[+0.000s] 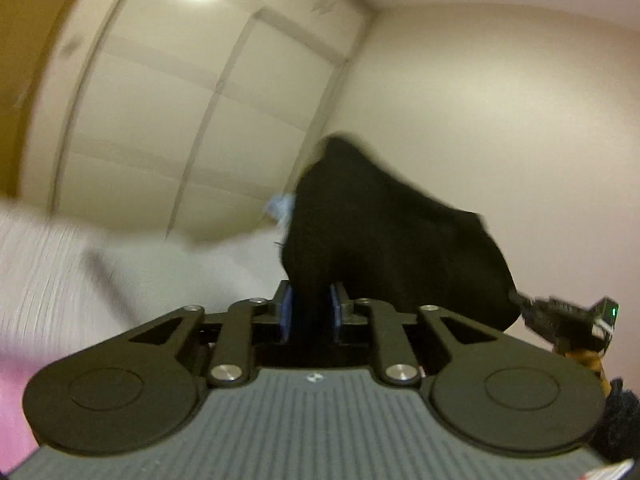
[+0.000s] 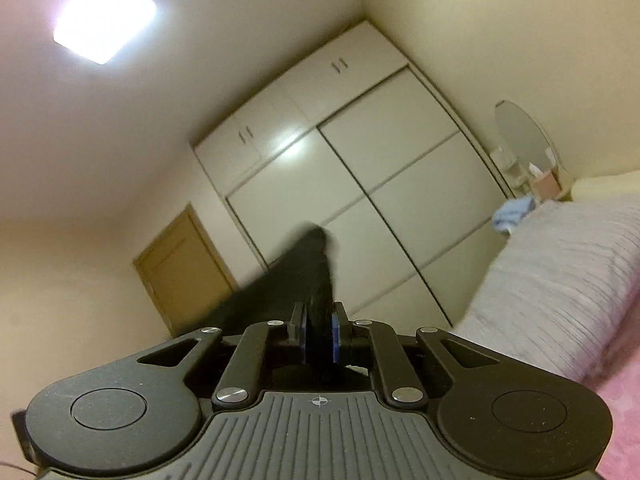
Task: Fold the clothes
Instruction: 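Release the black garment from both grippers onto the bedspread, then grasp the garment's hem with the left gripper while the right gripper grasps beside it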
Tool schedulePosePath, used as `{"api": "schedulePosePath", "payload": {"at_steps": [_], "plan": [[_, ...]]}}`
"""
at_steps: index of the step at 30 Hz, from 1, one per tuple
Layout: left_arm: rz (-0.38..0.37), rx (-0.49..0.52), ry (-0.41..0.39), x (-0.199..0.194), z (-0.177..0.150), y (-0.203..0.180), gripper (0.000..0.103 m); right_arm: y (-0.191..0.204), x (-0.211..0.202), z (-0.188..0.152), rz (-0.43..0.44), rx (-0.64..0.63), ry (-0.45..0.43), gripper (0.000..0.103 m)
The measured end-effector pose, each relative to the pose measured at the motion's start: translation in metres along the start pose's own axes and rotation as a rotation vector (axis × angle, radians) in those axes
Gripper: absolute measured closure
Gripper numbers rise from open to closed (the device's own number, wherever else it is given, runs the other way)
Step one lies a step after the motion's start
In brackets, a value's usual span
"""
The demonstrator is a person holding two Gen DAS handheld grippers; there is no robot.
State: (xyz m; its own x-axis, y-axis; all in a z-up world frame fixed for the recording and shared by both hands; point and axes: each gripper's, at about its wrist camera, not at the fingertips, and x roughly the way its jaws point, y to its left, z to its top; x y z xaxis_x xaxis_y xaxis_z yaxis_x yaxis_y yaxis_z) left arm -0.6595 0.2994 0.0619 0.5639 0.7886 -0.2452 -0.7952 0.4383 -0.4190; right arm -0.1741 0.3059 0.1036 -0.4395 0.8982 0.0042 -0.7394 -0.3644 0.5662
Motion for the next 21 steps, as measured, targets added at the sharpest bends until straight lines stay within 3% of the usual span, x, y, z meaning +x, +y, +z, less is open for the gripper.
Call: {"api": "schedulePosePath", "payload": {"at_steps": [2,6,9,12,14,17,21], "plan": [[0.113,-0.128,0.077,-0.024,-0.067,0.008,0.088,-0.025,-0.023,-0.035,-0.032,0.030,0.157,0.081],[0.342,-0.373,0.240,-0.070,-0.200,0.011,0.088,-0.084,-0.084,-0.117,-0.160,0.136,0.493,0.080],[0.454,-0.484,0.349,-0.089,-0.276,-0.009,0.088,-0.128,-0.132,-0.175,-0.268,0.220,0.732,0.080],[0.468,-0.513,0.444,-0.085,-0.317,-0.024,0.088,-0.152,-0.154,-0.209,-0.361,0.286,0.859,0.080],[0.444,-0.472,0.503,-0.067,-0.331,-0.034,0.087,-0.161,-0.151,-0.225,-0.384,0.278,0.922,0.080],[0.437,-0.368,0.575,-0.036,-0.353,-0.043,0.082,-0.166,-0.140,-0.248,-0.403,0.174,0.991,0.080],[0.435,-0.364,0.600,-0.002,-0.387,-0.028,0.080,-0.161,-0.143,-0.294,-0.406,0.068,1.012,0.079]]}}
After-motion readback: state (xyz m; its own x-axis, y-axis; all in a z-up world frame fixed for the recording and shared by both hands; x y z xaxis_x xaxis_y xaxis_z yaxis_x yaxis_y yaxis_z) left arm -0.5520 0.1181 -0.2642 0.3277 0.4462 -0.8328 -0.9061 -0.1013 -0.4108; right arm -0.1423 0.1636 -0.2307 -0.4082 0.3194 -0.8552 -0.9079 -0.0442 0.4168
